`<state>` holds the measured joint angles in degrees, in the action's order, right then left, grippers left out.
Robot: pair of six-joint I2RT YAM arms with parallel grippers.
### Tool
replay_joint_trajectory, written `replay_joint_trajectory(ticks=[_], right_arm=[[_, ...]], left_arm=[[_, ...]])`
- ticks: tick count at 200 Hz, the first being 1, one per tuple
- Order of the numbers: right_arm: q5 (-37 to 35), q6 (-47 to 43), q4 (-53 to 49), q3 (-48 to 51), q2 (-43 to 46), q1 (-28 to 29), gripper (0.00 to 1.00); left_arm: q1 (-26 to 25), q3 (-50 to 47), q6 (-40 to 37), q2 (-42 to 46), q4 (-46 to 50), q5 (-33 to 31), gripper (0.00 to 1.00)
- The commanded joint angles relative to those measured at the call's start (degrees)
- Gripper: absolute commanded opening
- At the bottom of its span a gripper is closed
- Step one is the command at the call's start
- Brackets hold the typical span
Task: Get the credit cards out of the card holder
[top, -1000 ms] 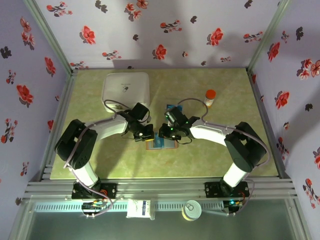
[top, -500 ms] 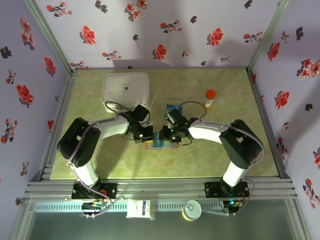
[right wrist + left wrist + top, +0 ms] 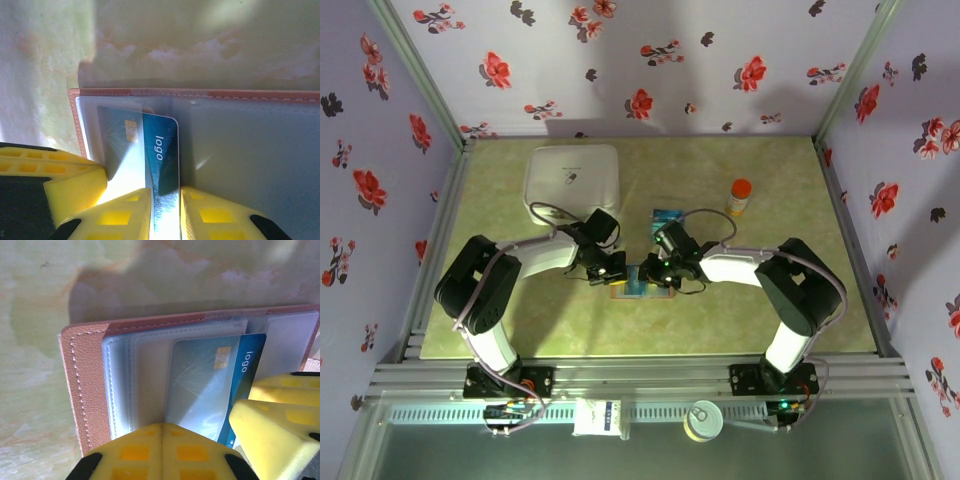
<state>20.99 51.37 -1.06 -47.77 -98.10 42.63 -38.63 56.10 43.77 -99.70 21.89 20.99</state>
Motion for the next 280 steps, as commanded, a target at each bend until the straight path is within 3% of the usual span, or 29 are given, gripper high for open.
replay_joint_trajectory(ticks=[1,78,187,246,280], right_arm=[[2.24,2.13,3.63,1.25,2.11,-0.32,0.21],[3.29,3.80,7.37,3.57,1.77,-0.70,0.16],[-1.07,-0.25,-2.65,5.71,10.82,-2.64,0.10],[-3.28,-6.81,-10.45,0.70,13.02,-3.76,0.07],[-7.51,-16.10,-20.72,-5.81,13.20,-4.22,0.05]], left_arm=[[-0.14,-1.08,-0.35,-0.41,1.60,-1.86,0.00],[-0.15,-1.25,-0.20,-0.21,1.49,-1.79,0.00],[-0.17,-1.34,-0.24,0.19,1.63,-2.30,0.00],[-0.05,-1.45,-0.33,1.79,1.31,-2.54,0.01],[-0.05,-0.59,-0.84,2.04,1.64,-2.67,0.02]])
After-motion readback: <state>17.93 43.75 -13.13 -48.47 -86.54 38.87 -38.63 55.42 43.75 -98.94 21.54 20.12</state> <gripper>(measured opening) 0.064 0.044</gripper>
